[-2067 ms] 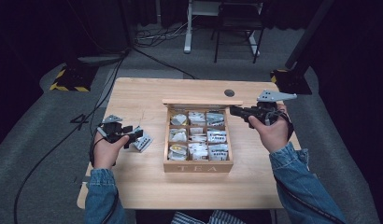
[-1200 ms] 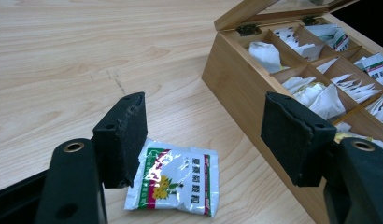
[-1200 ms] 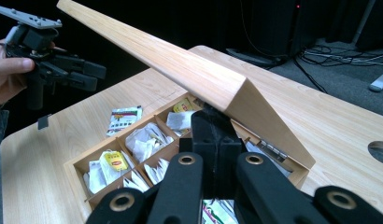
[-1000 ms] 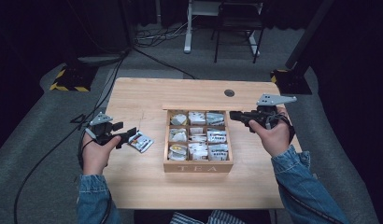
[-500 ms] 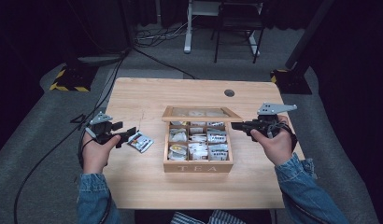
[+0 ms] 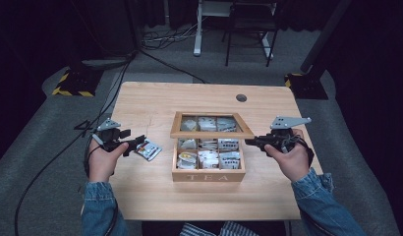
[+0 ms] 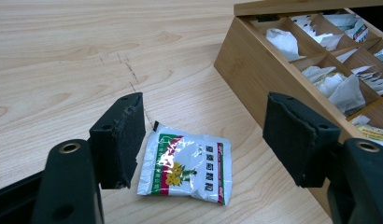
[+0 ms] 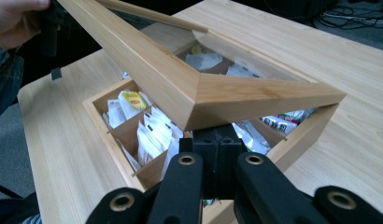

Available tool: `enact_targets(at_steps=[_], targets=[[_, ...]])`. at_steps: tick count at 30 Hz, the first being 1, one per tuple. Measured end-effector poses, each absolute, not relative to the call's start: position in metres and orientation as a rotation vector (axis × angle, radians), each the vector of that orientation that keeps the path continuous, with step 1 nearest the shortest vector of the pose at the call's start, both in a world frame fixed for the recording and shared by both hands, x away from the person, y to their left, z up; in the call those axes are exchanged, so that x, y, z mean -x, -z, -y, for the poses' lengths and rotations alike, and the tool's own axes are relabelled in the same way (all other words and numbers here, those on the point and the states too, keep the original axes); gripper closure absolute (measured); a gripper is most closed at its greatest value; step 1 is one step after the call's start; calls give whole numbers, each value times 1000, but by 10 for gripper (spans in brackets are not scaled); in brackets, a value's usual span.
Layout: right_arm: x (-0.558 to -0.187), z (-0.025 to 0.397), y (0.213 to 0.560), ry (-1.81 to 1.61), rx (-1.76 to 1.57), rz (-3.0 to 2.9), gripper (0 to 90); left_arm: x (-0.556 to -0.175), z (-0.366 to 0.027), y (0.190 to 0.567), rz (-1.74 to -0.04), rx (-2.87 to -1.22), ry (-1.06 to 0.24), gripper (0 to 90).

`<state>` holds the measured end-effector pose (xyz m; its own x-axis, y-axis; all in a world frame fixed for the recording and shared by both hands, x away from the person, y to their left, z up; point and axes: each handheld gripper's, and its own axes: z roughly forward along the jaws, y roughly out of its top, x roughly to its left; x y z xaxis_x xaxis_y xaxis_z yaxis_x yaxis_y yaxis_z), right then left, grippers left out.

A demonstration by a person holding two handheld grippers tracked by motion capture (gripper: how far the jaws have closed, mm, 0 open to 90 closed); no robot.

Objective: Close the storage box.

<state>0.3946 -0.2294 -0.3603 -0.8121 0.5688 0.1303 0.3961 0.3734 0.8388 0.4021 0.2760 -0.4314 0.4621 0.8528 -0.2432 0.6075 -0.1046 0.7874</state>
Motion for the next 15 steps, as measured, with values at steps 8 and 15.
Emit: enact_targets(at_steps=[8, 15], targets=[[-389, 229, 369, -1384, -859, -2477, 900, -403, -276, 434, -1245, -1816, -336, 308], [-385, 229, 376, -1352, -830, -2502, 900, -404, -274, 435, -1243, -1826, -327, 307]])
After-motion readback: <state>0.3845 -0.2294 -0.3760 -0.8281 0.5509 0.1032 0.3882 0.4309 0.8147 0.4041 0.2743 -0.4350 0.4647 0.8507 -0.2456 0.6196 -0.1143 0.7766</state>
